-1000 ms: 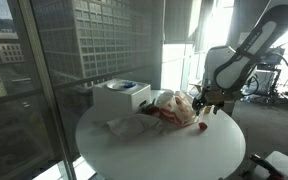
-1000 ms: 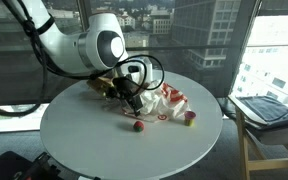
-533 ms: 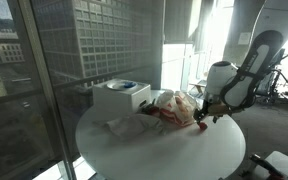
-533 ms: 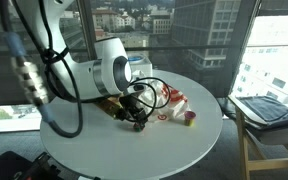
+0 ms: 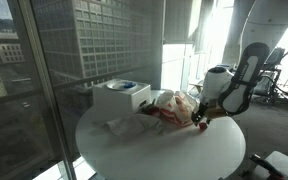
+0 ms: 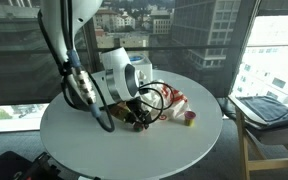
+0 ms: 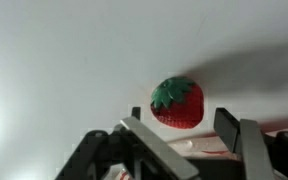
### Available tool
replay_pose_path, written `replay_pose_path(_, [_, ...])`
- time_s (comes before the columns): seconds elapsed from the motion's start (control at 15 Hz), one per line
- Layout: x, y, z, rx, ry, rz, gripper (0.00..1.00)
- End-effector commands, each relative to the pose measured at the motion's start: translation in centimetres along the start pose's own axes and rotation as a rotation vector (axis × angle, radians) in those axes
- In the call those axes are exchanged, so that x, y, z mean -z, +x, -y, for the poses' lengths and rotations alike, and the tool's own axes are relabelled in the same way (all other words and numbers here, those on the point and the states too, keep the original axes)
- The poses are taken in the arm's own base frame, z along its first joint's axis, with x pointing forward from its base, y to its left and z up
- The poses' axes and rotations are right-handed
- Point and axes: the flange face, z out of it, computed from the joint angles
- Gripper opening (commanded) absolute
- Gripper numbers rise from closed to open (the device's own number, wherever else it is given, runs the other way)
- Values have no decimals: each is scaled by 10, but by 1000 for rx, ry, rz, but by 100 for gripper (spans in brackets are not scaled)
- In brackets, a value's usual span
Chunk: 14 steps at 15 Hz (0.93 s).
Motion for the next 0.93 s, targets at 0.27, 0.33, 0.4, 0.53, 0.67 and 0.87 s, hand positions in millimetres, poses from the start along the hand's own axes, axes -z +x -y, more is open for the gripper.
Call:
replay_pose_path(0.27, [7,-3,16,-21,-11,-2,24])
replay_pose_path(0.33, [14,-2,19,-20,-18,-10,24])
replay_pose_path(0.4, [28,-1,28,-13,-15,-19,24])
replay_pose_path(0.53, [59,12,43,-9,-19,-64,24])
replay_pose_path(0.67, [95,33,58,-10,-37,-119,24])
replay_pose_path(0.87, [130,81,73,21,-90,-230,24])
